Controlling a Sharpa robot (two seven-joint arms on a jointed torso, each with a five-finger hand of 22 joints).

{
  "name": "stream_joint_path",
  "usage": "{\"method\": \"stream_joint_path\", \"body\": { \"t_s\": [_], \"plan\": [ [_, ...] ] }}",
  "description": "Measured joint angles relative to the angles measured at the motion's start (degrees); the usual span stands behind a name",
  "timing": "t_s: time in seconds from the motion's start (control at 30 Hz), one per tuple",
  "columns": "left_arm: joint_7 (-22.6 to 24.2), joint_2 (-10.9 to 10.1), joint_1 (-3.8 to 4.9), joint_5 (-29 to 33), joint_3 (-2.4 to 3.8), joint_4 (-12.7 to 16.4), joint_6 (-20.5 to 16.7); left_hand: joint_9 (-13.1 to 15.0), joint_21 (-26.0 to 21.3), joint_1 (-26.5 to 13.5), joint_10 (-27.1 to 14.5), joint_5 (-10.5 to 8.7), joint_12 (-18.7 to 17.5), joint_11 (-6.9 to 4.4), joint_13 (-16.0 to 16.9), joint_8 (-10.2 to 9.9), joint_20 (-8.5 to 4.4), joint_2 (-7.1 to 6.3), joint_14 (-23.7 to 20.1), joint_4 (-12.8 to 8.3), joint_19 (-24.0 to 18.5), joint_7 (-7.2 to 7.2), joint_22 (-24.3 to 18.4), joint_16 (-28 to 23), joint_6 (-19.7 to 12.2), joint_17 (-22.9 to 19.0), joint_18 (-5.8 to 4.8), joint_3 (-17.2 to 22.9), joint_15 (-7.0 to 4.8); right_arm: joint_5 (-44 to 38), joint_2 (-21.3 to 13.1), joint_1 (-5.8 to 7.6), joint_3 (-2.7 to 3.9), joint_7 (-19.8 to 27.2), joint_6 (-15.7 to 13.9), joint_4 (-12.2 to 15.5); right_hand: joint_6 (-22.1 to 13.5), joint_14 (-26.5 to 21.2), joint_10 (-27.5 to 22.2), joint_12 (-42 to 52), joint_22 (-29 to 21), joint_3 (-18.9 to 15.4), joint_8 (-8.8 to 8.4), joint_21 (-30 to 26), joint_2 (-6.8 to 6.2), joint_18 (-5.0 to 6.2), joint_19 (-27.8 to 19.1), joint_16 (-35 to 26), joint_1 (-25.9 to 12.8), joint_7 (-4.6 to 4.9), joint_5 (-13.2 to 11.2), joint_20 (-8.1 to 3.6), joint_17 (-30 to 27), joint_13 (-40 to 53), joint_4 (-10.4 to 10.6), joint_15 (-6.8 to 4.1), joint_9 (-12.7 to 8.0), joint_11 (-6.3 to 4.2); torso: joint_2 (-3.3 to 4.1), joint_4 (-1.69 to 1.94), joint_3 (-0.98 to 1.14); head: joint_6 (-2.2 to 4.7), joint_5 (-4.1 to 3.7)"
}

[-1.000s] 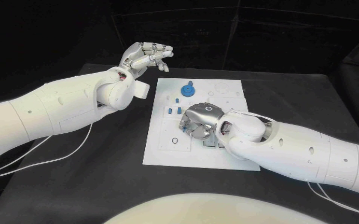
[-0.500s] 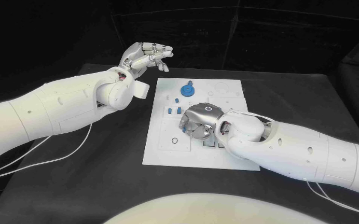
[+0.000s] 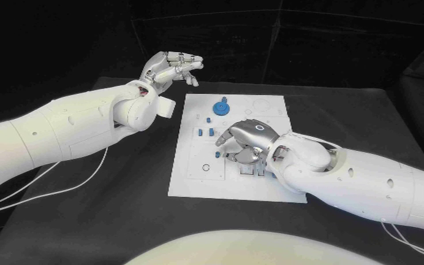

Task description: Assemble the parts on the task board

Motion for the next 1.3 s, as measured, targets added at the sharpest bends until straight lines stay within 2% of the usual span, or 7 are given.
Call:
{"method": "stream_joint_path", "body": {
  "t_s": [0.13,0.27,0.47,0.7,0.83,1.1,1.3],
  "plan": [
    [-0.05,-0.01,0.0,0.0,0.0,-0.15,0.03,0.0,0.0,0.0,0.0,0.0,0.0,0.0,0.0,0.0,0.0,0.0,0.0,0.16,0.0,0.0,0.0,0.0,0.0,-0.02,0.0,-0.16,0.0,3.35,-2.35,2.13,0.13,0.81,-1.17,0.96,-0.2,0.0,0.0,0.45,0.0,-0.49,0.0,0.0,0.0,0.0,0.0,0.0,0.0,0.21,0.0,0.0,0.0,0.0,0.32,0.0,0.02,0.0,-0.01,-0.06,0.01,0.35,-0.3],
    [-0.11,-0.01,0.0,0.01,-0.04,-0.18,0.11,0.0,0.0,0.0,0.0,0.0,0.0,0.0,0.0,0.0,0.0,0.0,0.0,0.16,0.0,0.0,0.0,0.0,0.0,-0.05,0.01,-0.16,0.0,6.12,-5.15,4.46,0.26,0.6,-1.0,1.19,-1.89,0.0,-1.16,1.14,-0.4,-1.74,0.0,-0.32,0.0,0.0,0.0,-0.37,0.0,-0.18,0.0,0.0,-0.62,0.0,0.45,0.0,-0.03,-0.1,0.01,-0.07,0.01,0.69,-0.9],
    [-0.18,-0.03,-0.04,0.01,-0.08,-0.27,0.22,0.0,0.0,0.0,0.0,0.0,0.0,0.0,0.0,0.0,0.0,0.0,0.0,0.16,0.0,0.0,0.01,0.0,0.0,-0.05,0.0,-0.16,0.0,7.1,-8.94,6.21,0.3,-1.28,1.07,1.21,-2.53,0.0,-1.33,2.37,-0.65,-3.41,0.0,-0.56,-0.38,-0.01,0.0,-0.67,0.39,-0.69,-0.14,0.0,-1.36,-0.01,0.71,0.0,-0.04,0.1,0.05,0.0,-0.02,1.07,-1.46],
    [-0.22,0.02,-0.08,0.01,-0.09,-0.3,0.34,0.0,0.0,0.0,0.0,0.0,0.0,0.0,0.0,0.0,0.0,0.0,0.0,0.16,0.0,0.0,0.01,0.0,0.0,-0.05,0.0,-0.16,0.0,6.2,-10.34,6.57,0.27,-3.36,3.54,0.88,-2.66,0.0,-1.53,2.67,-0.86,-4.48,0.0,-0.79,-0.38,-0.01,0.0,-0.67,0.39,-0.82,-0.4,0.0,-1.51,-0.07,0.98,0.0,-0.01,-0.1,0.07,0.03,-0.02,1.14,-2.0],
    [-0.24,0.05,-0.09,0.01,-0.09,-0.3,0.41,0.0,0.0,0.0,0.0,0.0,0.0,0.0,0.0,0.0,0.0,0.0,0.0,0.16,0.0,0.0,0.01,0.0,0.0,-0.04,0.0,-0.16,0.0,5.39,-10.15,6.62,0.25,-4.44,5.35,0.27,-2.66,0.0,-1.53,3.03,-0.95,-4.76,0.0,-0.81,-0.41,0.0,0.0,-0.67,0.79,-0.82,-0.6,0.0,-1.61,-0.08,1.12,-0.01,0.08,-0.1,0.08,0.07,-0.02,1.14,-2.02],
    [-0.28,0.05,-0.12,0.01,-0.1,-0.35,0.5,0.0,0.0,0.0,0.0,0.0,0.0,0.0,0.0,0.0,0.0,0.0,0.0,0.16,0.0,0.0,-0.03,0.0,0.0,-0.04,0.0,-0.16,0.0,4.16,-8.05,6.63,0.23,-5.73,8.02,-2.06,-1.48,0.0,-1.33,4.4,-1.08,-4.87,0.01,-0.81,1.42,0.0,0.35,-0.67,2.62,-0.88,-0.96,0.07,-1.7,-0.18,1.23,-0.01,0.14,-0.28,0.09,0.18,-0.02,1.01,-1.94],
    [-0.29,0.07,-0.12,0.01,-0.1,-0.36,0.56,0.0,0.0,0.0,0.0,0.0,0.0,0.0,0.0,0.0,0.0,0.0,0.0,0.16,0.0,0.0,-0.04,0.0,0.0,-0.04,0.0,-0.16,0.0,3.48,-6.52,6.63,0.22,-6.23,9.75,-3.8,0.28,0.0,1.62,5.54,-0.93,-4.0,0.39,-1.03,2.21,0.0,0.74,-0.67,3.41,-0.57,-1.89,-0.32,-1.52,-0.4,1.23,-0.01,0.21,-0.72,0.1,0.23,-0.05,0.91,-1.8]
  ]
}}
